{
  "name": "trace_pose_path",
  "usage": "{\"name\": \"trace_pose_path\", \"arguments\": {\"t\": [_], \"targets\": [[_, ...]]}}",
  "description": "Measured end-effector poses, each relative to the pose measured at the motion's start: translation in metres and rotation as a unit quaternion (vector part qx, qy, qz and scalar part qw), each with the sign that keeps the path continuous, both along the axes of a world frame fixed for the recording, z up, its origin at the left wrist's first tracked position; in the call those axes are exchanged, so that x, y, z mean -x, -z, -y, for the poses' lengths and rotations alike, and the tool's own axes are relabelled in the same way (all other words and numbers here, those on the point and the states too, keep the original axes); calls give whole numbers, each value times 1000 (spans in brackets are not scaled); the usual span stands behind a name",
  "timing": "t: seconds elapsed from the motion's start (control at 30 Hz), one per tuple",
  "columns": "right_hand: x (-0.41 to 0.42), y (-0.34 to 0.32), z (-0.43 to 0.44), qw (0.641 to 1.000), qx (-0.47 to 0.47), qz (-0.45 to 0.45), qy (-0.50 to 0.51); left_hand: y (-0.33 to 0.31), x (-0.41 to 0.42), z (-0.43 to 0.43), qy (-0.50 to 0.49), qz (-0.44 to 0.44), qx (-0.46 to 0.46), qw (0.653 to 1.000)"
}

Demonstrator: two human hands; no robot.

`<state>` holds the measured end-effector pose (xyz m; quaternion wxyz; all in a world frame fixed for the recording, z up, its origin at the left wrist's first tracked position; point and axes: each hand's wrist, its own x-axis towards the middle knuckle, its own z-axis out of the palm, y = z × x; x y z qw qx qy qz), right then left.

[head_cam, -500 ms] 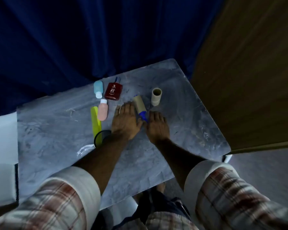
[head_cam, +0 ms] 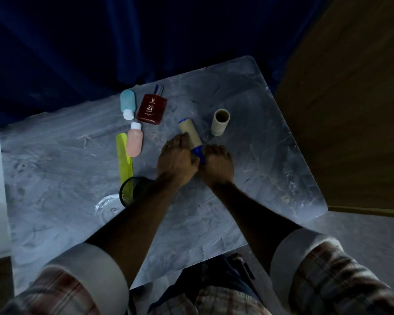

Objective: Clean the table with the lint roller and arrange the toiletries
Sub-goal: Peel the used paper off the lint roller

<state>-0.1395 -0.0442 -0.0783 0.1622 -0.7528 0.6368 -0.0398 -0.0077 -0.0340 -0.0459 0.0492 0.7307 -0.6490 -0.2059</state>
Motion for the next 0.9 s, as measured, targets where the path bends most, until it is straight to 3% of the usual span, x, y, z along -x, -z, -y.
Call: {"name": "trace_pose_path", "arguments": {"t": [0.17,0.3,0.37,0.47,0.5,0.77,0.9], "targets": [[4,3,-3,997,14,76,13,5,3,-3,-78,-111,-1,991],[12,-12,-8,990,43,137,2,-9,9,-7,-181,-257,9,949],[15,-26,-10,985,54,163,-30,-21,9,-13,-248,-352,26,902],[18,-50,-13,974,82,192,-93,-43,3,-25,-348,-520,55,778],[19,-59,-13,970,94,193,-112,-53,0,-29,-362,-542,64,755],[14,-104,-16,950,146,182,-207,-111,-18,-73,-404,-548,137,719],[7,-126,-20,942,165,167,-240,-125,-20,-96,-432,-576,190,668]]}}
